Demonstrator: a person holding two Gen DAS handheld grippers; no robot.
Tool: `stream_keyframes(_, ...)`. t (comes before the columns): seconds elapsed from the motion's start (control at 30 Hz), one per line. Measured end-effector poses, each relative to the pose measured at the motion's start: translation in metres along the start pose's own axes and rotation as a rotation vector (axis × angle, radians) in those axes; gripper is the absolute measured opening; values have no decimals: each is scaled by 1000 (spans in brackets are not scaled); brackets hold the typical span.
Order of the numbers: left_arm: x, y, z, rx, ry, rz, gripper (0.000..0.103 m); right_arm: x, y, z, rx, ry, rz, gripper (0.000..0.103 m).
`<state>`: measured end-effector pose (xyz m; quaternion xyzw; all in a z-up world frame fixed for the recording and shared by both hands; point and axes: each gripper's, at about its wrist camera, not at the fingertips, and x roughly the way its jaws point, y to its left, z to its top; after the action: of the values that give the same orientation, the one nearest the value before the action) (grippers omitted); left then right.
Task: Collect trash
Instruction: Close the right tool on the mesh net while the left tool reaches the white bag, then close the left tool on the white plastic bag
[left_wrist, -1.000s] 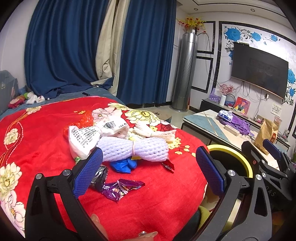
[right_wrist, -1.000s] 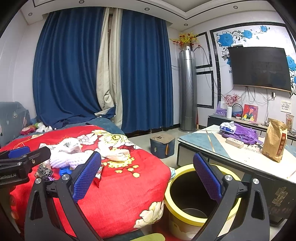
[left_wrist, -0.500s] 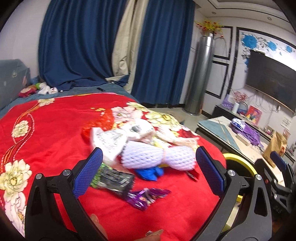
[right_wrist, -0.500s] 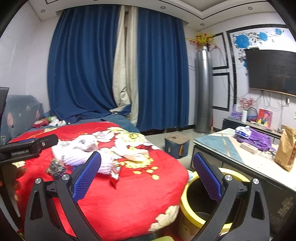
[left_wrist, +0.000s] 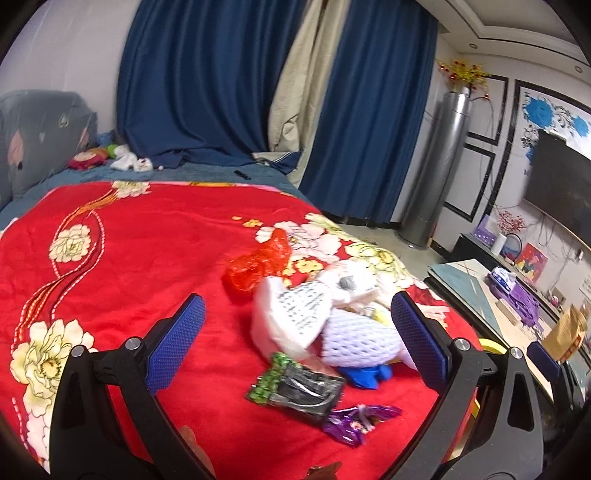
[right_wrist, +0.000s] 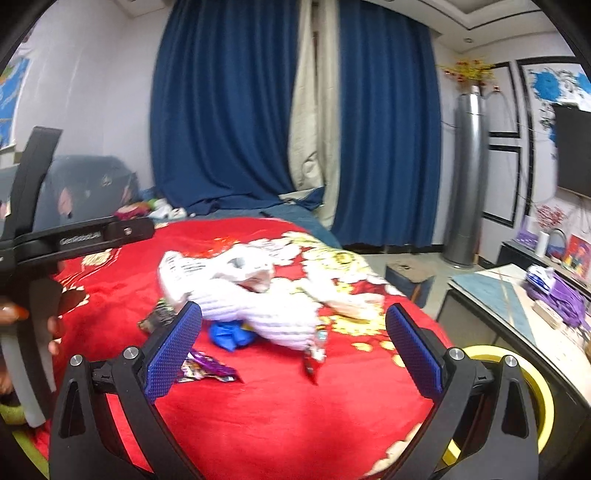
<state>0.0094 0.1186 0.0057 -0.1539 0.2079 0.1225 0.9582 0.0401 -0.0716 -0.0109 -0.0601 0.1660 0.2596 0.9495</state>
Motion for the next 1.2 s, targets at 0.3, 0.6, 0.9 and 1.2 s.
stream_keyframes(0.3,36,36,0,-71,123,-54,92,52,5,5,-52,109,53,97)
stream_keyframes(0.6,82,41,4,-131,266,-165,92,94,-14,6,-78,216,119,82)
stream_keyframes(0.9,107,46,-9,-201,339,-200,87,103,-17,1,-112,271,227,58)
stream_keyframes(1.2,91,34,-8,-74,273,-204,37,84,-23,0,-60,243,251,24)
